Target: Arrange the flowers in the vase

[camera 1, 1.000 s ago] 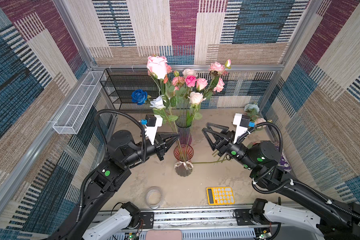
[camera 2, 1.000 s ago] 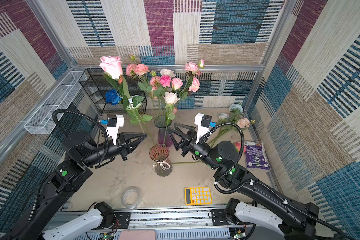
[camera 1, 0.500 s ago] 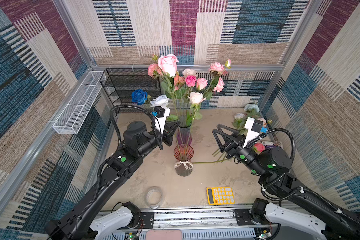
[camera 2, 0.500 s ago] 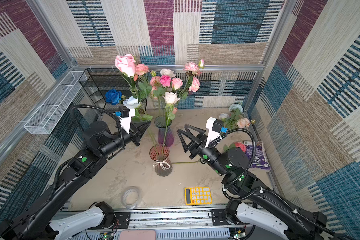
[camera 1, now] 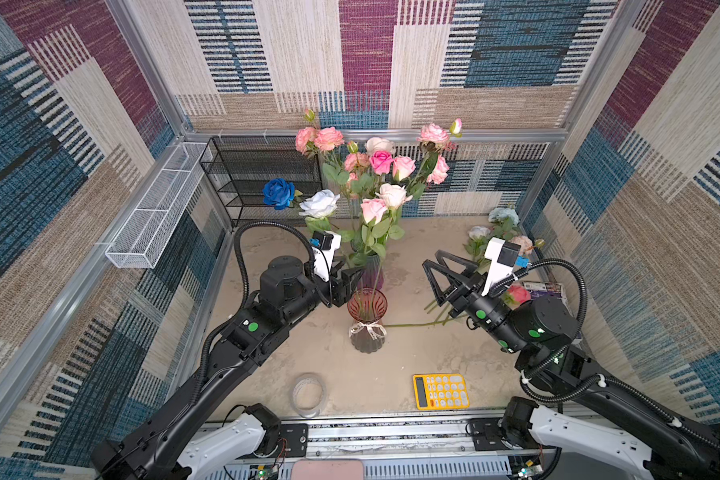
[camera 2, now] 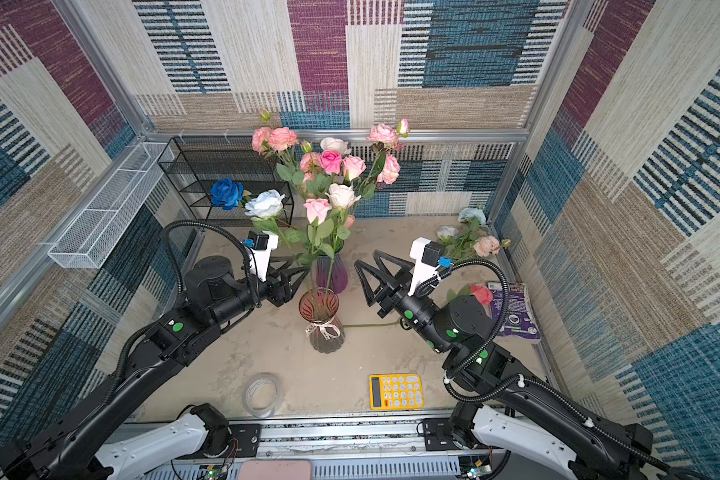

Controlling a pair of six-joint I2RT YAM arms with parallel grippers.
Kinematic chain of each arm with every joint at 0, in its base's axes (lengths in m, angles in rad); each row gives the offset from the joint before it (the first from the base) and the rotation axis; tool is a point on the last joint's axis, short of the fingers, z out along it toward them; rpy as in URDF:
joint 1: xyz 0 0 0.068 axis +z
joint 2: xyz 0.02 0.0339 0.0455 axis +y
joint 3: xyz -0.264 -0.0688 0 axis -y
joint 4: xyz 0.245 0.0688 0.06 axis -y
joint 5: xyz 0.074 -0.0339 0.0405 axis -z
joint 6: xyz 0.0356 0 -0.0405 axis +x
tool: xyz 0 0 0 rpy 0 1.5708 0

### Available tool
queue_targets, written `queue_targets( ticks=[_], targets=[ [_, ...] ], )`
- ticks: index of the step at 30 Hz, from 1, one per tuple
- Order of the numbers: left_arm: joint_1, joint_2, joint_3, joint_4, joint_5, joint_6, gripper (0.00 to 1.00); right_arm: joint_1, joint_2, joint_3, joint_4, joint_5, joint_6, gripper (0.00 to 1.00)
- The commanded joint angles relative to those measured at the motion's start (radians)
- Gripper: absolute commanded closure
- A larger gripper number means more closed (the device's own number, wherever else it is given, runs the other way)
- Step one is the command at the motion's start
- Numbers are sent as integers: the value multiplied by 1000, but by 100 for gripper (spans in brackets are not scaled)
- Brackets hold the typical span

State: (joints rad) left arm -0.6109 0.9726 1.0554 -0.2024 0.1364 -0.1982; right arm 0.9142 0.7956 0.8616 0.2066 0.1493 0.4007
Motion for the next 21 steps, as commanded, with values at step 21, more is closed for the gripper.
queue_targets(
  ticks=[21],
  targets=[
    [-3, -328, -194, -45, -47, -246, 30, -705, 566, -72, -341, -84, 262, 56]
  ],
)
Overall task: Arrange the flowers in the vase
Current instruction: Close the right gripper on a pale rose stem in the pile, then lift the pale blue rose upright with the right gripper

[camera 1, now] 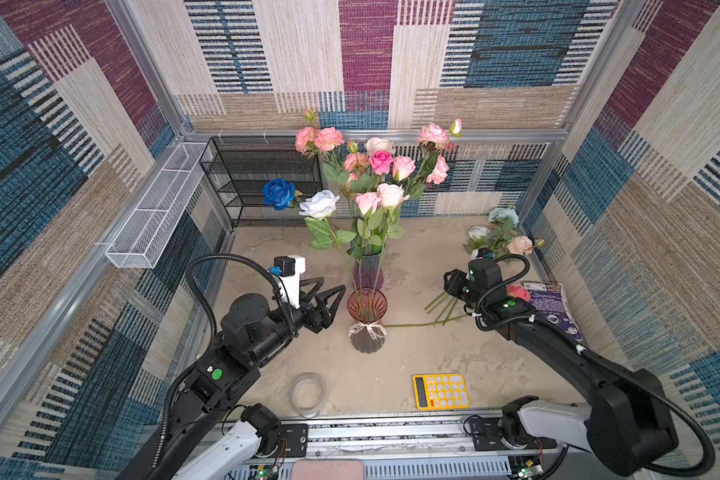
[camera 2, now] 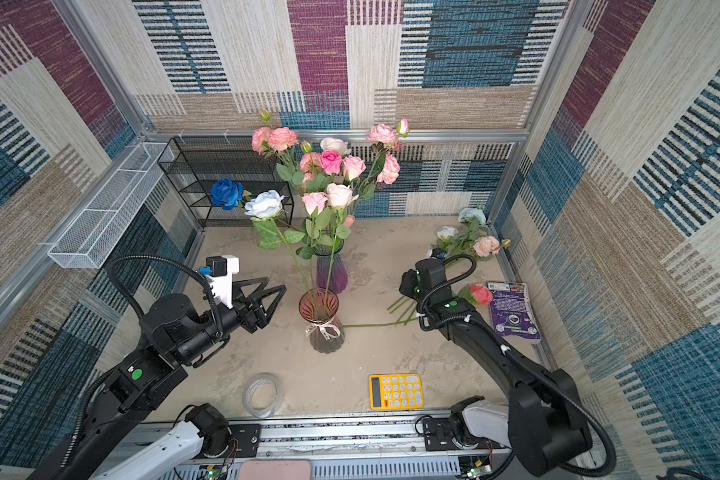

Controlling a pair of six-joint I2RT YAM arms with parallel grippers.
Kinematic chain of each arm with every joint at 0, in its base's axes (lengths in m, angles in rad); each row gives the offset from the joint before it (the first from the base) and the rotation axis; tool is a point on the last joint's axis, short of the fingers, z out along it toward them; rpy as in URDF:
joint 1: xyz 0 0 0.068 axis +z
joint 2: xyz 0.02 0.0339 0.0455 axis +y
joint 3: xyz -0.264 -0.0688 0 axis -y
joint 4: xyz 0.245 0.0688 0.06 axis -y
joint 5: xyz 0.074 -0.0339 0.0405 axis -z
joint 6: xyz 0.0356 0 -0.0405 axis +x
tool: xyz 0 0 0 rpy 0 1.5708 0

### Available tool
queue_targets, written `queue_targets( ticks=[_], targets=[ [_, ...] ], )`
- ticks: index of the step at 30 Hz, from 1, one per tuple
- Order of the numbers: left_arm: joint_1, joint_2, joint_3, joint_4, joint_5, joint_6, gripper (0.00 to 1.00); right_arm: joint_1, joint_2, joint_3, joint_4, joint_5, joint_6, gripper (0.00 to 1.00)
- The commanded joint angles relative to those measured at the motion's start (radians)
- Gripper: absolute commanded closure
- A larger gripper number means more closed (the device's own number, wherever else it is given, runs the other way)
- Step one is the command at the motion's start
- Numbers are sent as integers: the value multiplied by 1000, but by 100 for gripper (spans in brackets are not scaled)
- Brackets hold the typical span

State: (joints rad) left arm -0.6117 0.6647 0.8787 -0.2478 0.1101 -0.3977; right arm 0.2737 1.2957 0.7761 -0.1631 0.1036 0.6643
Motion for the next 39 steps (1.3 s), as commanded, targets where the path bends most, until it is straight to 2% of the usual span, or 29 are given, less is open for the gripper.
queue_targets(
  ticks=[1, 9, 15, 28, 34, 39],
  targets=[
    [-1, -30, -27, -2, -25, -52, 30, -99, 104, 25, 48, -48, -8, 56],
    [-1, -57, -55, -33, -14, -67, 29, -235, 459, 286, -13, 47, -54, 64],
    [-2, -76, -76, -27, -10, -66, 29, -273, 589, 410, -45, 72, -67, 69],
    [-1, -78, -79, -28, -21, -47, 29, -283, 722, 566, -125, 133, -83, 77],
    [-2, -77, -79, -29, -26, -42, 29, -284, 738, 581, -118, 126, -98, 90],
    [-1, -73, -80, -27, -20, -41, 29, -283, 675, 546, -77, 133, -119, 100]
  ],
)
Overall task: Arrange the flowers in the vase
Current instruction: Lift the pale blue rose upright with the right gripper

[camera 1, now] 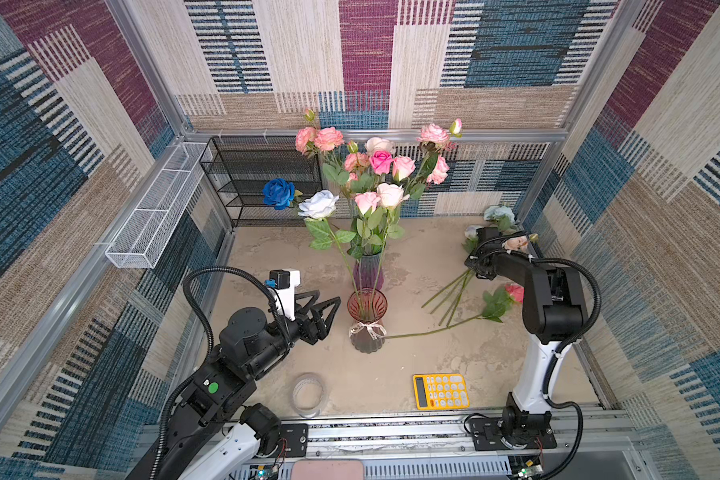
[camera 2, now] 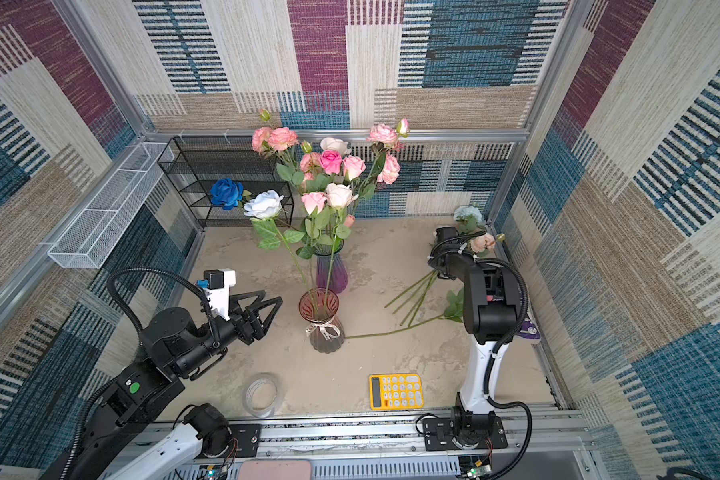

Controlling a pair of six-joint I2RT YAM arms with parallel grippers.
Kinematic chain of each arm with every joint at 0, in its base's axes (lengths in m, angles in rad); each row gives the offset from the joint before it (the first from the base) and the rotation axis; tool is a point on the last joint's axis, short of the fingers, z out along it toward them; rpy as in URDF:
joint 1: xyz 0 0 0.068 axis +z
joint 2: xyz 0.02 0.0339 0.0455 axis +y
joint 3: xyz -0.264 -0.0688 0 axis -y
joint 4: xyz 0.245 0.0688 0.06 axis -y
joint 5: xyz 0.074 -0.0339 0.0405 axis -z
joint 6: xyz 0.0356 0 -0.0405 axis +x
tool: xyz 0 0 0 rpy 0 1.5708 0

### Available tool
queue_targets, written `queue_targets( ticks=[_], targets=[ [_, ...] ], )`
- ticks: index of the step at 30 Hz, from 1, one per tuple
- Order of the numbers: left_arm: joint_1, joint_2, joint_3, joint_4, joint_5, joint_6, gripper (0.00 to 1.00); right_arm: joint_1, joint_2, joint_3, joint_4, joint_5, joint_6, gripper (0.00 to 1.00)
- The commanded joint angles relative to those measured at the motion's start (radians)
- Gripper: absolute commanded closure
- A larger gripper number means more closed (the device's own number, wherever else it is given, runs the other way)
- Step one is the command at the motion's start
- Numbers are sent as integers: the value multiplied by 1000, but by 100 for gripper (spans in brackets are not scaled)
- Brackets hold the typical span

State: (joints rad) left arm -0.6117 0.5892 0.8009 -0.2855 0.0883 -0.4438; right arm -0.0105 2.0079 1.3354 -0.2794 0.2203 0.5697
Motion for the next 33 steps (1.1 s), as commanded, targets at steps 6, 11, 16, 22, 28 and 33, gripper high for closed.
queue_targets(
  ticks=[6, 11, 16, 22, 28, 33],
  targets=[
    [-1, 7, 4, 12, 13, 5, 29, 7, -203, -117, 128, 2, -42, 100],
    [-1, 16, 22, 9, 27, 9, 29, 31, -368, -205, 195, -15, -55, 100],
    [-1, 27, 63, -9, 61, 27, 29, 91, -561, -286, 226, -46, -64, 100],
    [-1, 30, 119, -35, 123, 49, 29, 190, -809, -386, 238, -139, -48, 100],
    [-1, 60, 183, -43, 237, 74, 29, 303, -1064, -433, 263, -261, -86, 100],
    [-2, 91, 217, -6, 322, 69, 29, 343, -1221, -456, 316, -406, -80, 100]
  ],
)
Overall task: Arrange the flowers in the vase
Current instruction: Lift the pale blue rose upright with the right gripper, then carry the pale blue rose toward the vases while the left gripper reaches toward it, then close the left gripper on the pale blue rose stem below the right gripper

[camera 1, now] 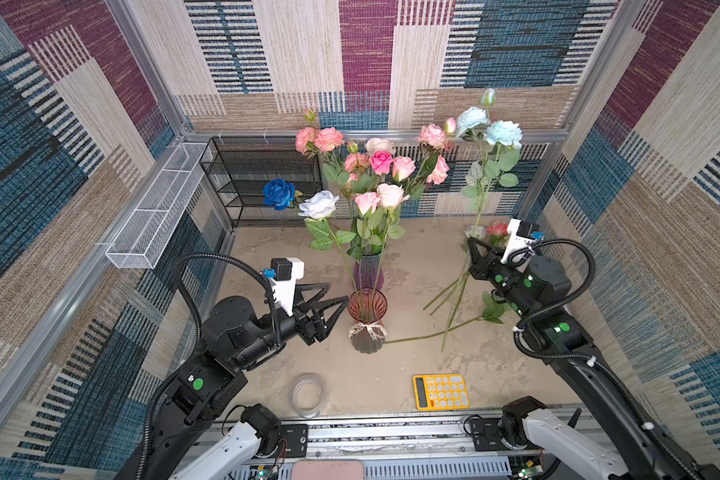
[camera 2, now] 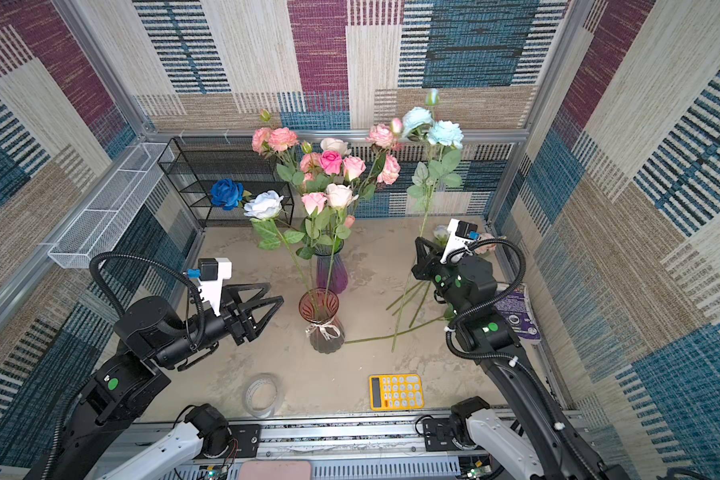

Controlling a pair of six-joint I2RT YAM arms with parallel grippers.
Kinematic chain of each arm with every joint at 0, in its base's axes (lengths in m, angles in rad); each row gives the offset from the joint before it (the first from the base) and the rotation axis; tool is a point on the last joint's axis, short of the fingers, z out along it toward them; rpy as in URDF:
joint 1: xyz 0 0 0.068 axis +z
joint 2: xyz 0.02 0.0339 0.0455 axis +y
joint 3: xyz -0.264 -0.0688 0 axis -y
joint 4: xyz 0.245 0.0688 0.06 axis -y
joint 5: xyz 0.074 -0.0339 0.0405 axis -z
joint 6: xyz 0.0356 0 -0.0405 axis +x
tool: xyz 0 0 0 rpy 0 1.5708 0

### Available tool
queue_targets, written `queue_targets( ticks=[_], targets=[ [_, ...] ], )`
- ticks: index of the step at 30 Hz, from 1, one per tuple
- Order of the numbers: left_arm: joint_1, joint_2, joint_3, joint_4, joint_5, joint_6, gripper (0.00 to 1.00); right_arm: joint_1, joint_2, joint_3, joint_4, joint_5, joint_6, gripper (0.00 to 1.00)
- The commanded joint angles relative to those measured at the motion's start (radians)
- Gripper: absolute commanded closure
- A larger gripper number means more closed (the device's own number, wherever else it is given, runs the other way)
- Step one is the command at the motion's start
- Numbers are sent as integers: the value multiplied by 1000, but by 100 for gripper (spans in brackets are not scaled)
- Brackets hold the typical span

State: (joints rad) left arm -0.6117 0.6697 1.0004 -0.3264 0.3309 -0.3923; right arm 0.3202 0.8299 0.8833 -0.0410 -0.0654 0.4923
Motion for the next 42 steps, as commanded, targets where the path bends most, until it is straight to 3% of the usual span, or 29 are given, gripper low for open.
queue_targets(
  ticks=[1, 6, 13, 21, 28, 33, 38, 40, 42],
  targets=[
    [-2, 21, 25, 48, 107, 15, 29, 18, -63, -4, 96, -158, 3, 100],
    [-1, 85, 67, 135, 230, -19, 29, 75, -106, 34, 167, -268, 28, 100],
    [-1, 202, 138, 292, 372, -83, 31, 219, -44, 92, 246, -358, 4, 100],
    [-1, 361, 288, 428, 463, -144, 31, 491, 73, 152, 258, -312, -125, 100],
    [-1, 415, 347, 420, 476, -135, 36, 612, 166, 199, 252, -273, -181, 100],
    [-2, 411, 349, 424, 490, -130, 53, 625, 206, 215, 247, -262, -181, 100],
    [-2, 398, 372, 358, 460, -72, 87, 627, 218, 221, 238, -258, -184, 98],
    [-2, 391, 392, 315, 436, -30, 99, 627, 213, 218, 229, -244, -185, 86],
    [-2, 388, 426, 255, 412, 22, 100, 626, 204, 211, 219, -223, -187, 66]
  ],
)
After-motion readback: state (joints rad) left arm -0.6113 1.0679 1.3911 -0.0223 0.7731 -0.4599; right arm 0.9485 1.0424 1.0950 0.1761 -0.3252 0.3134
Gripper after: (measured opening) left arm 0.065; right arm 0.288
